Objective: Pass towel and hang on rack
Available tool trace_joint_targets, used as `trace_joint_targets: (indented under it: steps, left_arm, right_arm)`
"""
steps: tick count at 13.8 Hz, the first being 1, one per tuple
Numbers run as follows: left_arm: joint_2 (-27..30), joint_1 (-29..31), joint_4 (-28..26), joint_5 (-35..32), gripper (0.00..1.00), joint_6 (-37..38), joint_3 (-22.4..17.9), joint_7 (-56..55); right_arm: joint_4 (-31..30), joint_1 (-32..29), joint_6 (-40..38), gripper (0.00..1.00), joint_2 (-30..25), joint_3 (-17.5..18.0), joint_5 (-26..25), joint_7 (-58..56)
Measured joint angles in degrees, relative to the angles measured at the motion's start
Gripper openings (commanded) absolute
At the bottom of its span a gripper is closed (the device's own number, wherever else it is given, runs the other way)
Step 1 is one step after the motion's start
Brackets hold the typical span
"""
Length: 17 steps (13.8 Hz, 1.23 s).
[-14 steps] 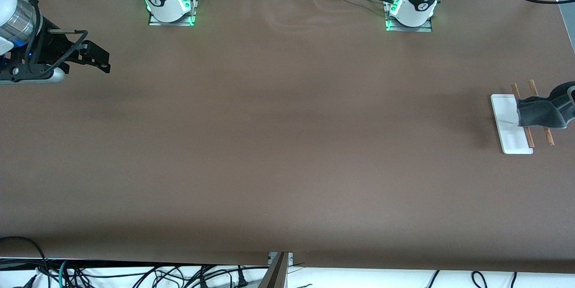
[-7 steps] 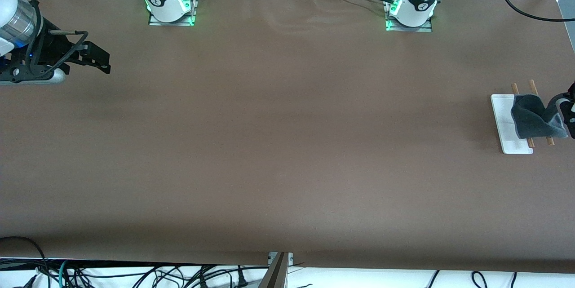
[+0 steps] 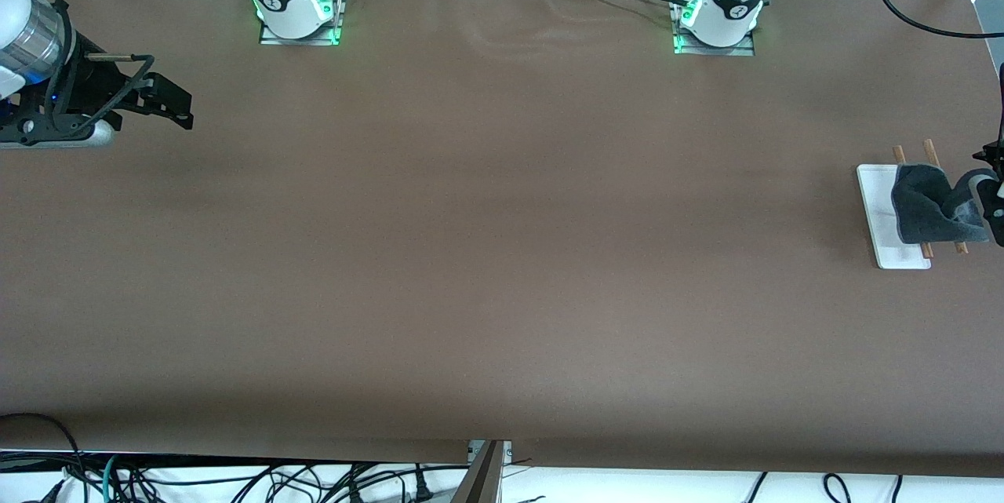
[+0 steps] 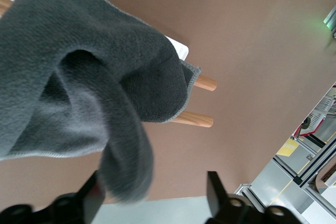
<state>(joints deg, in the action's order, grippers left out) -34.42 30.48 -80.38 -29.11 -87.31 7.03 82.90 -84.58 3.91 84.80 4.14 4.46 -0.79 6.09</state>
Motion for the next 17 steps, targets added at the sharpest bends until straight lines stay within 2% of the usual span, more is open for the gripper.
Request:
trace_joint_targets:
  steps: [3, 8, 12, 14, 17]
  left_arm:
    - [1.1, 0.0, 1.5, 3.0, 1.0, 0.0, 0.3, 0.6]
    - [8.0, -0.3, 5.0, 11.7, 1.0, 4.7, 3.4, 0.4]
    - [9.2, -0.6, 7.6, 21.2, 1.0, 5.5, 5.2, -8.7]
    - [9.5, -0.8, 8.2, 22.3, 1.0, 6.0, 8.8, -19.0]
    - [10.8, -1.4, 8.5, 22.5, 1.0, 7.4, 18.2, -39.1]
  right_arm:
    - [0.0, 0.0, 0.0, 1.0, 0.0, 0.0, 0.0, 0.0]
    - [0.0, 0.0, 0.0, 1.0, 0.0, 0.0, 0.0, 0.0]
    - [0.0, 0.0, 0.0, 1.0, 0.0, 0.0, 0.0, 0.0]
    - [0.0, 0.0, 0.0, 1.0, 0.0, 0.0, 0.0, 0.0]
    - [0.0, 0.0, 0.0, 1.0, 0.0, 0.0, 0.0, 0.0]
